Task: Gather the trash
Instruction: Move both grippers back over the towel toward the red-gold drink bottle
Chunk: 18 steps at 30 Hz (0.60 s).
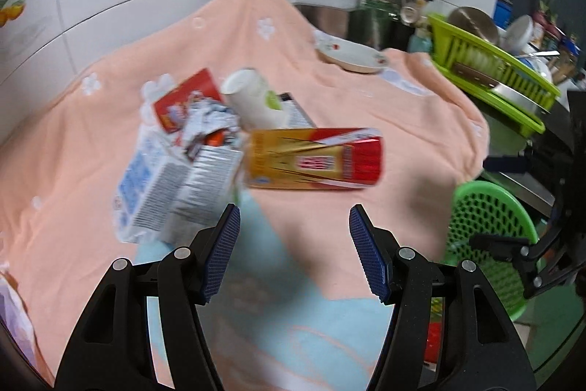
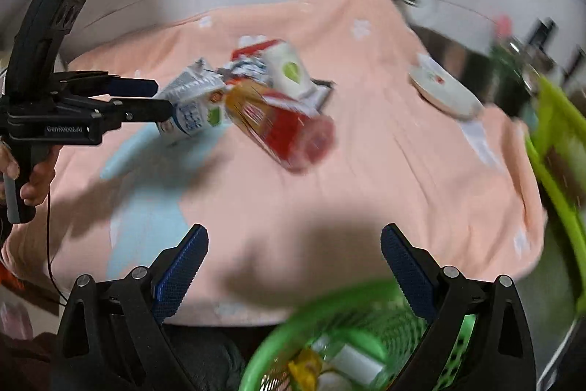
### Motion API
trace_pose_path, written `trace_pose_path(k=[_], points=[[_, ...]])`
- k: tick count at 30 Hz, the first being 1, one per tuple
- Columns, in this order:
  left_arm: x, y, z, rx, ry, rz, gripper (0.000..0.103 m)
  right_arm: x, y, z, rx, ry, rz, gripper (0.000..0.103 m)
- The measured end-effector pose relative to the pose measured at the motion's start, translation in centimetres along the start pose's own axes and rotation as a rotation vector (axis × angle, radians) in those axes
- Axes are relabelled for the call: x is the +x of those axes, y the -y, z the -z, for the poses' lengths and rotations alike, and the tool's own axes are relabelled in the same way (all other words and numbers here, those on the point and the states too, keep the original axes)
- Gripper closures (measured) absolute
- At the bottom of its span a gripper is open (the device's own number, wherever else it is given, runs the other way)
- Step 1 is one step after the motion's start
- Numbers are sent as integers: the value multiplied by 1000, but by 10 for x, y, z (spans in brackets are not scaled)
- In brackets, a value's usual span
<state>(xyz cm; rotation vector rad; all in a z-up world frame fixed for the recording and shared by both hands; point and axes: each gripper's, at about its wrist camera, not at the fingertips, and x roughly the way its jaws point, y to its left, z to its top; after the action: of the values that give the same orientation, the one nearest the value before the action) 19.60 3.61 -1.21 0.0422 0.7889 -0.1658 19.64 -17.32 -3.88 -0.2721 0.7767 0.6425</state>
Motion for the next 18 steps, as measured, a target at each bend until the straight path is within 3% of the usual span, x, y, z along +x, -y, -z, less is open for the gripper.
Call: trace_pose_path(k=[8,18], points=[[11,-44,0,-68,-27,-24,41,49,-17,-60,-171,-60,-58,11],[28,-68,0,-84,-53,-33,41,112,-33,-104,-326,-155,-71,11]])
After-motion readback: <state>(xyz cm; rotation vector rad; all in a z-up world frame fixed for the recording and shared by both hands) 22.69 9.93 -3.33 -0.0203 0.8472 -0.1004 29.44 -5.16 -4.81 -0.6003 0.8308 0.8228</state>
